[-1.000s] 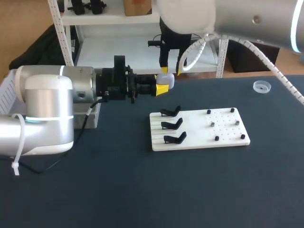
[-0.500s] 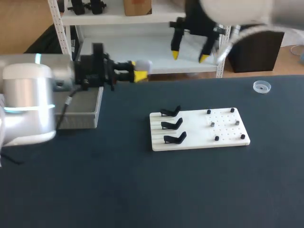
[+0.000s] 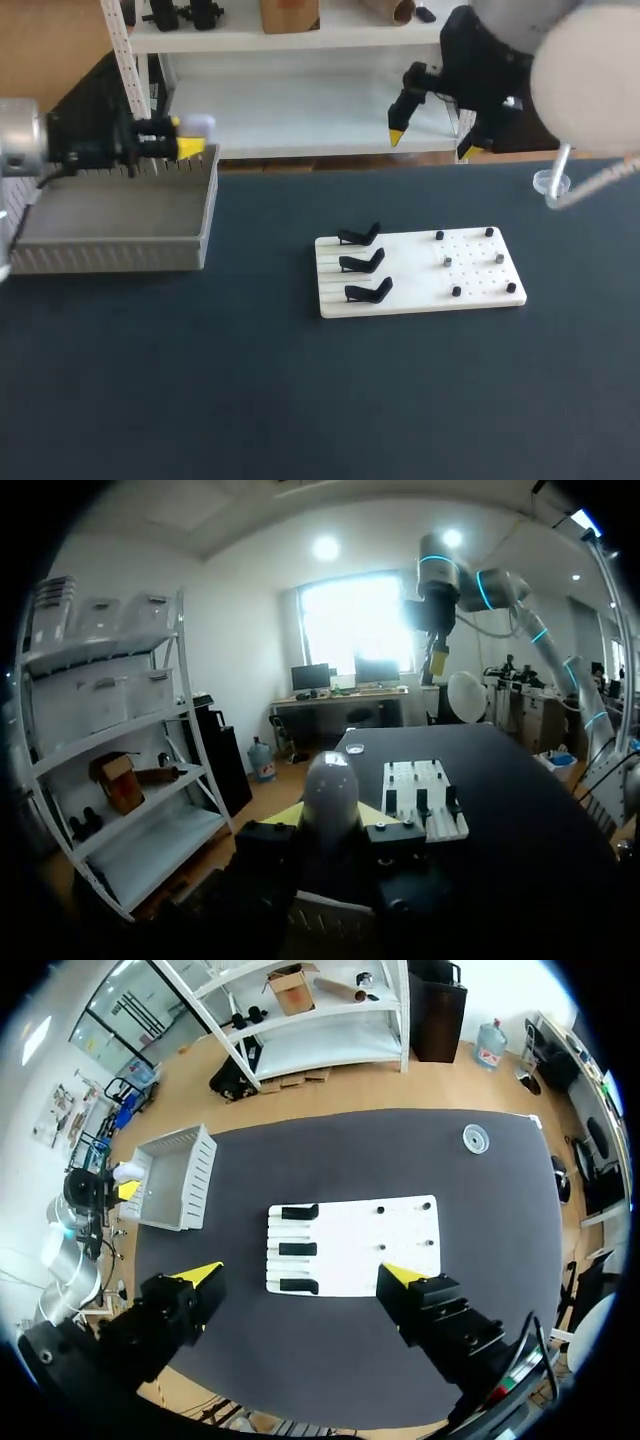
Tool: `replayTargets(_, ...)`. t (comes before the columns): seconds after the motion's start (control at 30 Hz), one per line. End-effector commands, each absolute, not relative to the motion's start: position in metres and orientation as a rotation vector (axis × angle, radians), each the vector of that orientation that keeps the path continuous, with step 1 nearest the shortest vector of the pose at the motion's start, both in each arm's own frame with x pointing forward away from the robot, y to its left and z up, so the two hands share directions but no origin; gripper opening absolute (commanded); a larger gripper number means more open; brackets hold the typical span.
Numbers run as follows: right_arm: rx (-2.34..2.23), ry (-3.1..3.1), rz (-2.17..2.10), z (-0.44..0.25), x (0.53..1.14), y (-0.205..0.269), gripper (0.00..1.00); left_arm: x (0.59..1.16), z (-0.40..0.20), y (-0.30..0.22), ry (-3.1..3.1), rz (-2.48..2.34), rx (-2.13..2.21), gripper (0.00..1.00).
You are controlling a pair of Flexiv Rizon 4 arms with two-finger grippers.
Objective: Pick up each earbud case from the left stands, insert the matching earbuds, close the lid, and place the case in the box.
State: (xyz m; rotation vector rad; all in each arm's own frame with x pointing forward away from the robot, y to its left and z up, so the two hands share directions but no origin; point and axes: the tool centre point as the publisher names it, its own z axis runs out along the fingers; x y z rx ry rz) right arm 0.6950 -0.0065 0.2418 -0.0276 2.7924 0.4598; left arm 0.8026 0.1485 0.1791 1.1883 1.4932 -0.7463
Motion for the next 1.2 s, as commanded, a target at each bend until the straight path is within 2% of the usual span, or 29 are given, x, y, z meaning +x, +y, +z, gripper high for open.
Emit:
replayTargets(0.03, 0.004, 2.665, 0.444, 0.24, 0.69, -0.007, 1.0, 0.819, 0.164, 0.179, 1.506, -0.788, 1.229, 0.0)
replayTargets(0.3, 0.004, 2.665, 0.444, 0.24, 0.69, -0.007, 1.0, 0.833, 0.124, 0.216, 1.706, -0.744, 1.254, 0.0)
replayTargets(0.73, 0.004, 2.665, 0.444, 0.24, 0.69, -0.007, 1.0, 0.824, 0.062, 0.232, 1.841, -0.777, 1.19, 0.0)
replayTargets(0.77, 0.004, 2.665, 0.444, 0.24, 0.69, -0.007, 1.0, 0.823, 0.062, 0.232, 1.84, -0.779, 1.181, 0.29)
replayTargets(0.8, 0.004, 2.665, 0.444, 0.24, 0.69, -0.007, 1.0, 0.822, 0.063, 0.233, 1.846, -0.774, 1.162, 0.84)
replayTargets(0.83, 0.004, 2.665, 0.444, 0.24, 0.69, -0.007, 1.0, 0.82, 0.066, 0.233, 1.842, -0.775, 1.163, 1.0)
replayTargets(1.2, 0.004, 2.665, 0.444, 0.24, 0.69, -0.007, 1.0, 0.785, 0.111, 0.205, 1.834, -0.735, 1.087, 1.0)
